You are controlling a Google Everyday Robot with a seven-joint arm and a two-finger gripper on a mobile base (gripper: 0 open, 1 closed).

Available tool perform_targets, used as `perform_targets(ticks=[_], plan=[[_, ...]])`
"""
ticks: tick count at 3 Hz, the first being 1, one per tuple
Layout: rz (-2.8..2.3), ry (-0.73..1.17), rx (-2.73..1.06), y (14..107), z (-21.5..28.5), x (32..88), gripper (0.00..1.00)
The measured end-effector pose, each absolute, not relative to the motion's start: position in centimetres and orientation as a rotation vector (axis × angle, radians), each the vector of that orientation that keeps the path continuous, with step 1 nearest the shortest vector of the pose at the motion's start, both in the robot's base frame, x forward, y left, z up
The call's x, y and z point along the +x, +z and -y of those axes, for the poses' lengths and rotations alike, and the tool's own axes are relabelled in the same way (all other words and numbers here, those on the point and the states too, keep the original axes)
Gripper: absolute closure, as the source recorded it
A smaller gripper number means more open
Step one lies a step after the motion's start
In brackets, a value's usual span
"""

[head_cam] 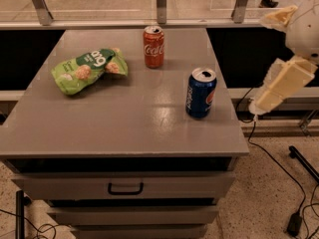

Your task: Pick green rice chip bag

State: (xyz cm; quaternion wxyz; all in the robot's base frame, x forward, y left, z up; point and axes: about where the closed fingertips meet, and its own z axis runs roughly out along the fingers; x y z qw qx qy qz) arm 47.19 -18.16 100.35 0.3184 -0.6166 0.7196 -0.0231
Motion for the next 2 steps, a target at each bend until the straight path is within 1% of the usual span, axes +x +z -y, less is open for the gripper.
perform_targets(ticks=[1, 2], plan=[[-1.758, -0.091, -1.567, 100.5, 16.4, 48.4, 0.0], [-1.609, -0.052, -1.508, 101.7, 14.4, 50.2, 0.0]])
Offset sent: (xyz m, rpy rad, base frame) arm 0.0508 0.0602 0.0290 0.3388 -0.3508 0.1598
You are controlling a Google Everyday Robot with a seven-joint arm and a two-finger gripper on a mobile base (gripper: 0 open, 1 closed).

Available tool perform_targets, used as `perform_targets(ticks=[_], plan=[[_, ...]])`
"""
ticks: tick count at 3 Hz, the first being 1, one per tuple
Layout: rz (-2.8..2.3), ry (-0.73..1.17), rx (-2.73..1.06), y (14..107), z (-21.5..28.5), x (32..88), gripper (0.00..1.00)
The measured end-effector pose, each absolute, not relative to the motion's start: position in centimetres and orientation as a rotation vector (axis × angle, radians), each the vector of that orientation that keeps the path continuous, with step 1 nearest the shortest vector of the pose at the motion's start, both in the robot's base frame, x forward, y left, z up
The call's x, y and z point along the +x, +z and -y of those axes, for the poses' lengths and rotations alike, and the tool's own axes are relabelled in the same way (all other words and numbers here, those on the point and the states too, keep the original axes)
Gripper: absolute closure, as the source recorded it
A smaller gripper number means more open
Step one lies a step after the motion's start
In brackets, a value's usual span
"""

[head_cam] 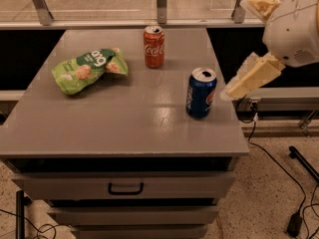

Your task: Pick green rice chip bag

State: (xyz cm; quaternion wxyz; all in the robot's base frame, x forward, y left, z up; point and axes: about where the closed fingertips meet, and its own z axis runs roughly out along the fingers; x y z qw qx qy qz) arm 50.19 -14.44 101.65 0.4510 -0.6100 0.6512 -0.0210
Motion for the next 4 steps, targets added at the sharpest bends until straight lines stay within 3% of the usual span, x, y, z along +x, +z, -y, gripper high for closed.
perform_targets(ticks=[2, 4], plan=[[-1.453, 0.112, -1.478, 104.1, 9.4, 52.6, 0.0], [-1.413, 0.124, -1.549, 102.5, 7.2, 53.3, 0.0]])
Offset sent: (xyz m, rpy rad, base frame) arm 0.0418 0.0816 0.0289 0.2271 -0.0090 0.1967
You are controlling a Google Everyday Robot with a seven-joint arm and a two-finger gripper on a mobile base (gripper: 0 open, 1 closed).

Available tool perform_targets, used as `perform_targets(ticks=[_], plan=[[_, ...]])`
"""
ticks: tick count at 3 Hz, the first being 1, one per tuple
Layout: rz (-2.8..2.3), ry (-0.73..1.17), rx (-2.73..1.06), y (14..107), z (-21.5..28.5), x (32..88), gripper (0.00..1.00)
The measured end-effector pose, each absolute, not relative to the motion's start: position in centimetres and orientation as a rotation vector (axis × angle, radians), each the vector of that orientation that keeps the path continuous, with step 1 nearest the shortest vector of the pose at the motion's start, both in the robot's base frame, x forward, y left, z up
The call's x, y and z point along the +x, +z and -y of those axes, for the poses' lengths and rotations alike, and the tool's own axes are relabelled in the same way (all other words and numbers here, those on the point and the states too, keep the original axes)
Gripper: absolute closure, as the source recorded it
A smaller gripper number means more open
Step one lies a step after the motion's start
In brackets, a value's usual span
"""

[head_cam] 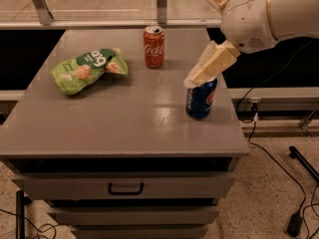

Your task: Pick green rice chip bag

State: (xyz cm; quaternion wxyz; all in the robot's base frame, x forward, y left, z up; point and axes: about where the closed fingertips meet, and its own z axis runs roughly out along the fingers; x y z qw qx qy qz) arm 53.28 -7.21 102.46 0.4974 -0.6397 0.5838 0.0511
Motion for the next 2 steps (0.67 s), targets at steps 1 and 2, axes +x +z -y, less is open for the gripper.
perform_targets(ticks=[1, 2], plan=[[-1.38, 0.13, -1.616, 99.7, 4.8, 54.7, 0.0], [-1.344, 0.117, -1.668, 97.2, 2.8, 56.2, 0.0]])
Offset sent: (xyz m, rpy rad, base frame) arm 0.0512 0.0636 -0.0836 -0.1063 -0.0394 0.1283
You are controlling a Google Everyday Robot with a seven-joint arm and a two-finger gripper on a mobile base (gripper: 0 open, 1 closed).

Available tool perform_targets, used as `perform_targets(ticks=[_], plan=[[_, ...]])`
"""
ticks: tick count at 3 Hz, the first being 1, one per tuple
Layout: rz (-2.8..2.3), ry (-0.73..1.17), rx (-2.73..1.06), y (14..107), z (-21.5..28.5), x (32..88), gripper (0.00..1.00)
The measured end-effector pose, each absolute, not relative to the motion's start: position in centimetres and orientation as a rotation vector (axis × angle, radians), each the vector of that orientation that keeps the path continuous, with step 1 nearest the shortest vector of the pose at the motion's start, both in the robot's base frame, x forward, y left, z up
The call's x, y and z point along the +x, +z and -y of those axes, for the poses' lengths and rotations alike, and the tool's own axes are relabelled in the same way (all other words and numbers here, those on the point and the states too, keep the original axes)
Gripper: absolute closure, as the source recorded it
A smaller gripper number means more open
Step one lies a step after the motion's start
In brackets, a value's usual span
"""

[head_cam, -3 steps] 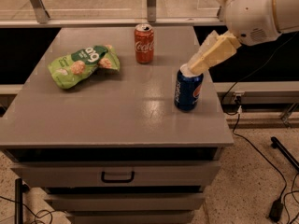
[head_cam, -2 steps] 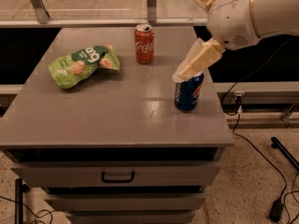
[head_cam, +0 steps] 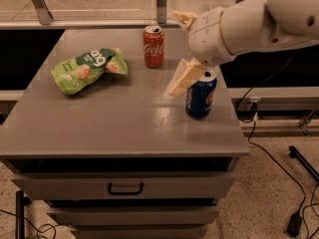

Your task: Pick green rice chip bag

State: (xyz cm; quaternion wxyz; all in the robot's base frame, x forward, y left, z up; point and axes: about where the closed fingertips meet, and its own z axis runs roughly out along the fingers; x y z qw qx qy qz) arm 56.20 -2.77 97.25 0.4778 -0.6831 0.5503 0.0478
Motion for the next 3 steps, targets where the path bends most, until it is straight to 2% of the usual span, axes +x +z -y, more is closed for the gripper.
perform_targets(ticks=[2, 3], plan=[[-1.166, -0.025, -1.671, 94.8, -2.4, 59.6, 0.0], [-1.129, 0.0, -1.617, 94.2, -5.1, 61.5, 0.0]])
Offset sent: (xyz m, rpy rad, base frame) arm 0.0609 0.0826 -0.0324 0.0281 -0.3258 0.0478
